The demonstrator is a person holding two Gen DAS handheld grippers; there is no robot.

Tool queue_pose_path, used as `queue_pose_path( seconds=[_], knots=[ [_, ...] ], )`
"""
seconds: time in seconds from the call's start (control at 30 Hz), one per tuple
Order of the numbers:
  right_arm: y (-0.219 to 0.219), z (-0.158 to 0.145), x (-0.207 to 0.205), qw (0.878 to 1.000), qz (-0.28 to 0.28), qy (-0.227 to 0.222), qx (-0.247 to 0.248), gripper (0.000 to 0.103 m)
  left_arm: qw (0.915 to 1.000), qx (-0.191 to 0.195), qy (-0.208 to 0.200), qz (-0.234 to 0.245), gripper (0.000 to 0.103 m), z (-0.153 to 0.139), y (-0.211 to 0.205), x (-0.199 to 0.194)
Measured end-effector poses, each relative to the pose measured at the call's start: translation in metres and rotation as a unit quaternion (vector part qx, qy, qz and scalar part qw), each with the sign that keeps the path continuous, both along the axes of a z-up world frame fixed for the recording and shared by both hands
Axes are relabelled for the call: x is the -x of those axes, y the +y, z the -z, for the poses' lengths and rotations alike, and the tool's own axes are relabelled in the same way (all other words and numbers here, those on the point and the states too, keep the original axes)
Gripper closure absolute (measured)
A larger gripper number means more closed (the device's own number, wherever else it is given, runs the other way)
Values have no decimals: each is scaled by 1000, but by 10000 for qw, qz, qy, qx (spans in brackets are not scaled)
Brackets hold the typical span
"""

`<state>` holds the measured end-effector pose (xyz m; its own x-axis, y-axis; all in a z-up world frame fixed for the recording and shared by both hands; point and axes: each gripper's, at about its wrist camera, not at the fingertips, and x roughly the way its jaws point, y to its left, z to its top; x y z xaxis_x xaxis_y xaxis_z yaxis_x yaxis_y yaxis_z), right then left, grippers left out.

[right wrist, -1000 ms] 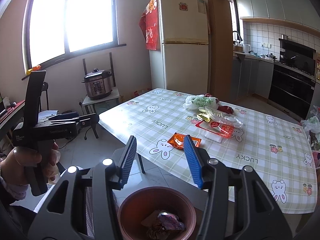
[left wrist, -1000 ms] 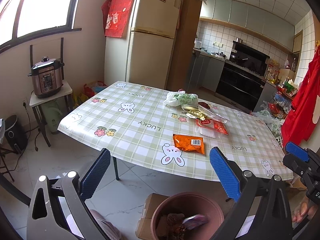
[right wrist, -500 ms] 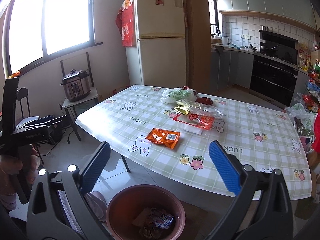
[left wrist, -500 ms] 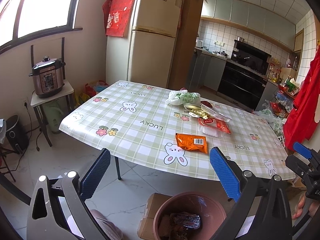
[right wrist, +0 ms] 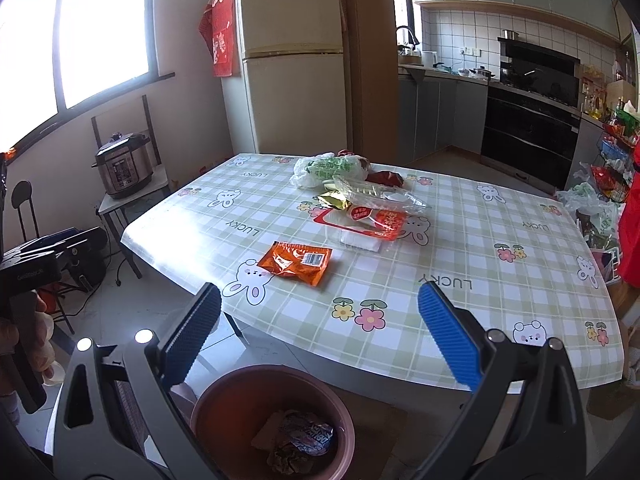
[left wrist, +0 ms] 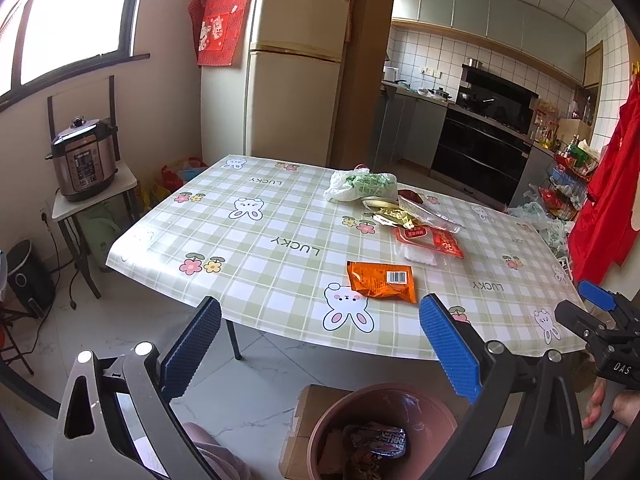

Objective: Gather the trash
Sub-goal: 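Reach the left gripper toward the orange snack packet on the table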

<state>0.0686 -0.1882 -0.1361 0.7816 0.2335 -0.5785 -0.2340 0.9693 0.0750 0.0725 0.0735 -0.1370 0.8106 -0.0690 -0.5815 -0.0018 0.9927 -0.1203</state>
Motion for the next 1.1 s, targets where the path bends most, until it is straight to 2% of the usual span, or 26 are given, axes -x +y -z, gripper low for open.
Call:
queue_pose_path(
  seconds=[0.33, 0.77, 0.97, 1.1],
  knots=[
    [-3, 7, -36, 9990, 368, 71, 258, 6, 9996, 48, 269, 36, 6, 14, 0, -38],
    [-13, 14, -105, 9990, 340, 206, 184, 6, 9983, 20, 576, 129, 6, 31, -14, -105],
    [-22, 22, -131, 9991, 287, 303, 101, 6, 9967, 12, 781, 206, 6, 48, -23, -132],
    [-27, 30, -143, 9989, 246, 384, 64, 6, 9940, 160, 1055, 252, 8, 73, -27, -152]
  ],
)
